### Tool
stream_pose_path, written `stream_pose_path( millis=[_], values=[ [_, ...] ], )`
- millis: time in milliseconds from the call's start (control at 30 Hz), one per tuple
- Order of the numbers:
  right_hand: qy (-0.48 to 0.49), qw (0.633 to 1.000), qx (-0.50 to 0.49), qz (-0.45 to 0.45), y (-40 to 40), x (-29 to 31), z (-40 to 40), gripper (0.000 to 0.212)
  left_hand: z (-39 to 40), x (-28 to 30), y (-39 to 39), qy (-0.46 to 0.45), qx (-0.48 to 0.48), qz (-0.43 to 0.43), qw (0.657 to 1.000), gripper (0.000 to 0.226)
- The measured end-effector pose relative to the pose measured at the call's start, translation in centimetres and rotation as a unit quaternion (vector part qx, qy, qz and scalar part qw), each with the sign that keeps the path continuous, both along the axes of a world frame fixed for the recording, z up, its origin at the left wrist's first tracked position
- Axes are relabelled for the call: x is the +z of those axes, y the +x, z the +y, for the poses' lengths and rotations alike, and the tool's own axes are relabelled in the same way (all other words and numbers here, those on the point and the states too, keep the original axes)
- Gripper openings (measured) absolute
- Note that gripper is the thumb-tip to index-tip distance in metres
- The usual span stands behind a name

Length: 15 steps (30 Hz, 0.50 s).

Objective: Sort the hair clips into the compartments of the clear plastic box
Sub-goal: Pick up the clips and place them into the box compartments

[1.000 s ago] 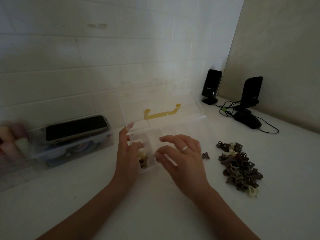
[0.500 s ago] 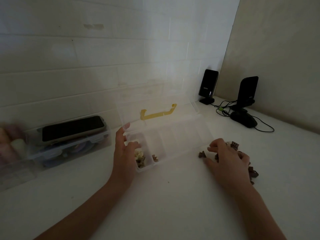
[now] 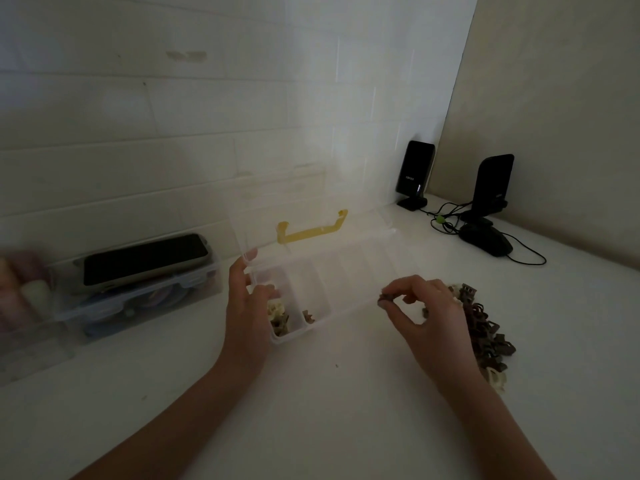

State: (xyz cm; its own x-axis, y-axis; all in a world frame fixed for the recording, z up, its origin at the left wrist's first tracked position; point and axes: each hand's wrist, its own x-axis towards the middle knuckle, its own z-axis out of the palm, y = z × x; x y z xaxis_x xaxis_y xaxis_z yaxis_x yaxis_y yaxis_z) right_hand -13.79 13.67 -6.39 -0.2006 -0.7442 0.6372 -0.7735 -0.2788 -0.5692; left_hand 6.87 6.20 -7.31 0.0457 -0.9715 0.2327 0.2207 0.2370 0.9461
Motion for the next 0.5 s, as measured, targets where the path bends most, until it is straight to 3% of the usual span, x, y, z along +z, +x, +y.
stream_pose_path(
  millis=[300,500],
  values=[
    [-0.056,0.997,0.023,0.051,2.2,0.0,-0.1,0.014,0.2,-0.2,0.1,-0.077,-0.004,-0.049,0.996,0.055],
    [-0.035,0.995,0.095,0.005,3.5,0.1,0.0,0.007,0.0,-0.8,0.1,-0.077,-0.012,-0.077,0.994,0.059]
  ],
)
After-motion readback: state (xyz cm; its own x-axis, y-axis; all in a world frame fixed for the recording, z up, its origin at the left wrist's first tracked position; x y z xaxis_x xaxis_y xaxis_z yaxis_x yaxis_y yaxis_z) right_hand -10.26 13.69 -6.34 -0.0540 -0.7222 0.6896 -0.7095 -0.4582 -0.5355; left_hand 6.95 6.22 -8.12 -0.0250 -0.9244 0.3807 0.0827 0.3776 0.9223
